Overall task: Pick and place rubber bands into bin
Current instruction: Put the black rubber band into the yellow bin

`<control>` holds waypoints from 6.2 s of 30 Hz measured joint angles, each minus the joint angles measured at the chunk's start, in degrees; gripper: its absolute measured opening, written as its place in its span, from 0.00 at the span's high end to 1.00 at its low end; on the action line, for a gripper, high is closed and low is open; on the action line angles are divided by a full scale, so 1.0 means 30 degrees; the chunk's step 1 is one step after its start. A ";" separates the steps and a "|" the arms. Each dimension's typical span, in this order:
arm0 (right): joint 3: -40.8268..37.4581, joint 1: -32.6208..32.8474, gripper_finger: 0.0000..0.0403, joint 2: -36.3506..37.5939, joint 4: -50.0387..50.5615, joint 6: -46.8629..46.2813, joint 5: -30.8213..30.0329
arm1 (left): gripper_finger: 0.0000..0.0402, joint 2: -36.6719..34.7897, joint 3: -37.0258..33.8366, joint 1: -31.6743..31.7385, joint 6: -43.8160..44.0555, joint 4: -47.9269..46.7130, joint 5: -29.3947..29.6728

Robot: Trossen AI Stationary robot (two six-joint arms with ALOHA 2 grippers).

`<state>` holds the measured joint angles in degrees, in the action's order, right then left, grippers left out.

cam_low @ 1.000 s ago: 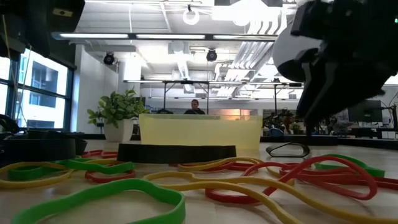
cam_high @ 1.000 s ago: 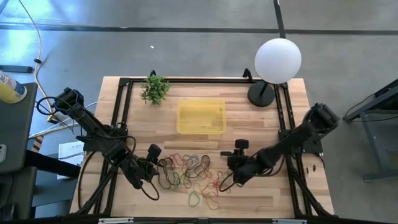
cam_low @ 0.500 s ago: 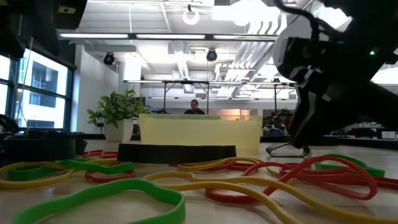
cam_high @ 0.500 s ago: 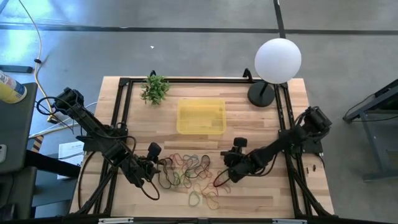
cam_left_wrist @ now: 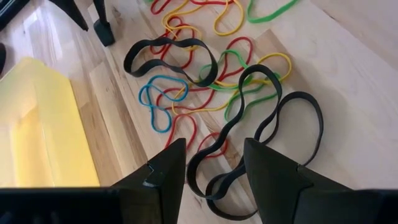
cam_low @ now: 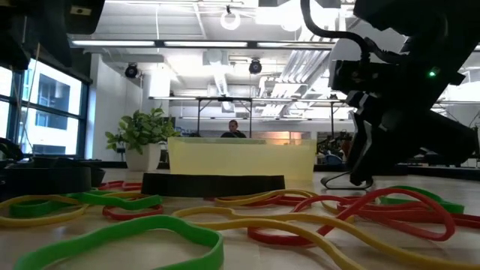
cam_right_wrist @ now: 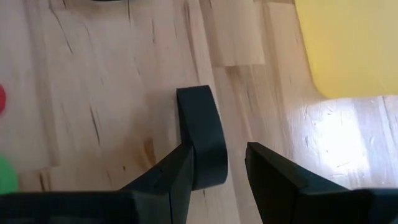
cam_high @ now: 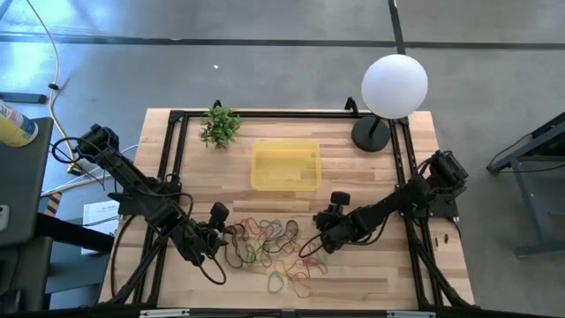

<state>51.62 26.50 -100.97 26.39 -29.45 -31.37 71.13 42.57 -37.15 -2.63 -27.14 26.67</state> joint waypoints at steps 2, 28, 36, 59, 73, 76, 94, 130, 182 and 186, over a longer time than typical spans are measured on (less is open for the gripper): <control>0.0000 0.0000 0.66 0.0000 0.0182 -0.0018 0.0058 | 0.63 0.0000 0.0000 0.0003 -0.0010 0.0000 0.0089; 0.0022 -0.0380 0.97 -0.0503 0.0101 0.0825 -0.0709 | 0.63 -0.0005 0.0000 -0.0002 0.0015 0.0087 0.0482; 0.0029 -0.0474 0.99 0.0439 -0.0072 0.1887 -0.1403 | 0.63 -0.0007 0.0005 0.0003 -0.0022 0.0029 0.0490; 0.0066 -0.8617 0.99 0.4220 -0.9094 1.2386 0.0838 | 0.63 -0.0007 0.0000 0.0003 -0.0036 0.0058 0.1779; 0.0052 -1.2418 0.99 0.2624 -0.9188 1.0888 0.4377 | 0.63 -0.0007 0.0000 0.0003 -0.0029 0.0102 0.1831; 0.0044 -1.2599 0.96 0.2616 -0.9204 1.0821 0.5480 | 0.63 -0.0007 0.0000 0.0003 -0.0029 0.0109 0.1914; 0.0044 -1.2315 0.56 0.2616 -0.9558 1.1643 0.9136 | 0.63 -0.0007 0.0000 0.0003 0.0015 0.0189 0.1991; 0.0029 -0.5142 0.69 -0.1502 -1.1857 0.9815 1.0317 | 0.63 -0.0007 0.0002 0.0003 -0.0007 0.0743 0.3497; 0.6811 -0.5064 0.99 -0.2703 -0.5386 1.3495 0.7400 | 0.63 0.0000 0.0000 0.0003 -0.0015 0.0692 0.3841; 0.9589 -0.5065 0.99 -0.2696 -0.2570 1.5333 0.5752 | 0.63 0.0000 0.0003 0.0003 -0.0015 0.0692 0.3841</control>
<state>80.38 11.31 -109.06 18.68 16.55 -14.12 71.13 42.57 -37.15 -2.68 -25.06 38.20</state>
